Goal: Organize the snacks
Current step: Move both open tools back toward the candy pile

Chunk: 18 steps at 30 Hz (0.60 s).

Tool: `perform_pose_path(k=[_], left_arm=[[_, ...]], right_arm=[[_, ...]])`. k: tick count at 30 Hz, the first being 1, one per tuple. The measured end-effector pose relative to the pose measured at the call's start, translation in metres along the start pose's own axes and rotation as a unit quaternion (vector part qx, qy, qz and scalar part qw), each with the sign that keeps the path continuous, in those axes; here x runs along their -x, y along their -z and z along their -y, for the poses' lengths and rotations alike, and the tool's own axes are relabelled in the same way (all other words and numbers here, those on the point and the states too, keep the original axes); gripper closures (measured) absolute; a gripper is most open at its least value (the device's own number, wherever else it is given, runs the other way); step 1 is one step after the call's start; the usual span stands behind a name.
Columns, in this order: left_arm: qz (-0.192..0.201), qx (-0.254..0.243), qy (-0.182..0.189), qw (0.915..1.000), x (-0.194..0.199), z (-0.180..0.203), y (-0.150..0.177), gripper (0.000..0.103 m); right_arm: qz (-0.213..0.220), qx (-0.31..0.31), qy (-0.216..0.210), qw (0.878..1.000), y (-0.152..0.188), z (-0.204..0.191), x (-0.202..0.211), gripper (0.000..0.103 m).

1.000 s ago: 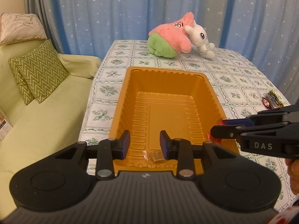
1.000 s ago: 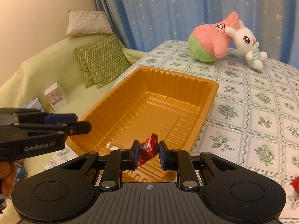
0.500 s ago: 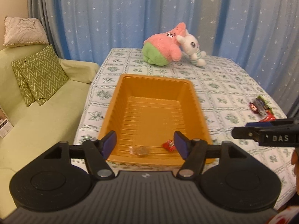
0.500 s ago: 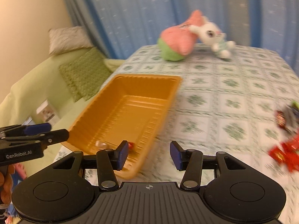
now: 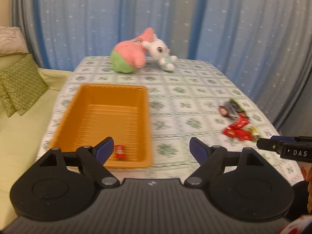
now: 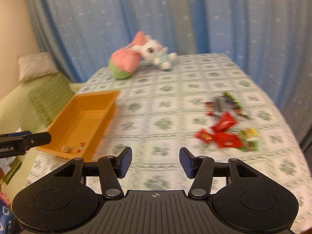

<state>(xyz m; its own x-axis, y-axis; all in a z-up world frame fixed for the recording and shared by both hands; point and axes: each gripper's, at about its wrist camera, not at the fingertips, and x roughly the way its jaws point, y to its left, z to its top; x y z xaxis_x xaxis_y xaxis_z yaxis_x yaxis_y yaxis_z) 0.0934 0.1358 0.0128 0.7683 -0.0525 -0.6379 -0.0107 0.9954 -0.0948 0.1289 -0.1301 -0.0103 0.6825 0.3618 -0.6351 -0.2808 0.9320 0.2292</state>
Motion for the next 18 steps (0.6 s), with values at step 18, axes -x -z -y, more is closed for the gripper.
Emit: perform_pose_path(k=[18], left_arm=[[-0.013,-0.054,0.063,0.9965,-0.02,0.114,-0.006,0.017]], right_arm=[[0.047,-0.059,0.088,0.993,0.006,0.111,0.069,0.049]])
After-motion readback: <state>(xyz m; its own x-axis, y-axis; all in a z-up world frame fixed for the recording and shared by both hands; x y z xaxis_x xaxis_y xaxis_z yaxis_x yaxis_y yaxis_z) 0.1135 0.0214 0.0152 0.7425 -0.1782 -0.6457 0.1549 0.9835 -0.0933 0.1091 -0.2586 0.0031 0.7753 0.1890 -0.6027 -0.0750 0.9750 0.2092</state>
